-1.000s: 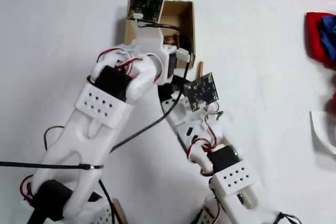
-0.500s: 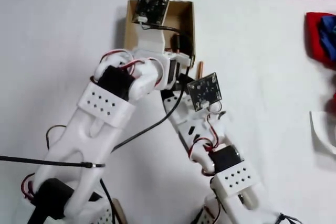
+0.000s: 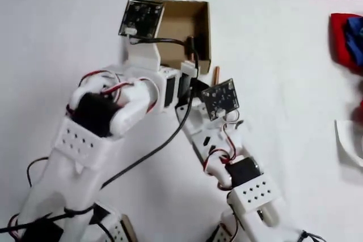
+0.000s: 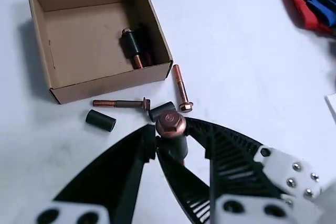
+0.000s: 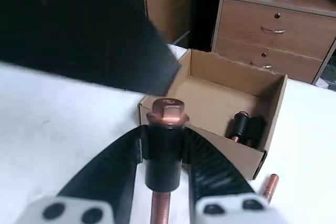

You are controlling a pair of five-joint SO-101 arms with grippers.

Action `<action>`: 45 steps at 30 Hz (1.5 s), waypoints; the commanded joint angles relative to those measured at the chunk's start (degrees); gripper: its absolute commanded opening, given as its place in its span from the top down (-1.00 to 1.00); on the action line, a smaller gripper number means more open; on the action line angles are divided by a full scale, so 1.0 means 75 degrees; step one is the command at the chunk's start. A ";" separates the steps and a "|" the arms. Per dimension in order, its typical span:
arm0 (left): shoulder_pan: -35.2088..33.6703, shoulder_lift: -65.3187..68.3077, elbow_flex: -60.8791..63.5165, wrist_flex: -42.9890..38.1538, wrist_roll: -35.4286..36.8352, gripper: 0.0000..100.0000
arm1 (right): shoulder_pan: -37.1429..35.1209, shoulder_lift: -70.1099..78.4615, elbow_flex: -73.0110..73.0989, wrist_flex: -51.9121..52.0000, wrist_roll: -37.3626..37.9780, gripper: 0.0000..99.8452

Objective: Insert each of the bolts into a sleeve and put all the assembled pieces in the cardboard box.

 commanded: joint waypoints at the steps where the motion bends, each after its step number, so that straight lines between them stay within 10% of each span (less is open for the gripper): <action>1: 0.0023 -0.0328 -0.0217 0.0023 -0.0012 0.65 | 0.0064 -0.0240 -0.0457 -0.0029 0.0047 0.96; 13: -0.3481 -0.0059 0.1963 -0.1020 -0.2204 0.65 | 0.1248 0.0979 -0.2122 0.0721 -0.0012 0.96; 20: -0.4536 0.0680 0.5515 -0.4489 -0.2673 0.65 | 0.1260 0.5843 -0.7736 0.2925 -0.0047 0.96; 26: -0.4829 0.1313 0.6523 -0.6271 -0.2661 0.65 | 0.1248 1.0297 -1.3281 0.4741 -0.1465 0.95; 35: -0.4782 0.2438 0.6230 -0.6459 -0.2661 0.65 | 0.1284 1.6381 -2.0712 0.6312 -0.1067 0.95; 45: -0.4782 0.2426 0.6183 -0.6306 -0.2661 0.65 | 0.1412 1.7975 -2.2001 0.6523 -0.0867 0.96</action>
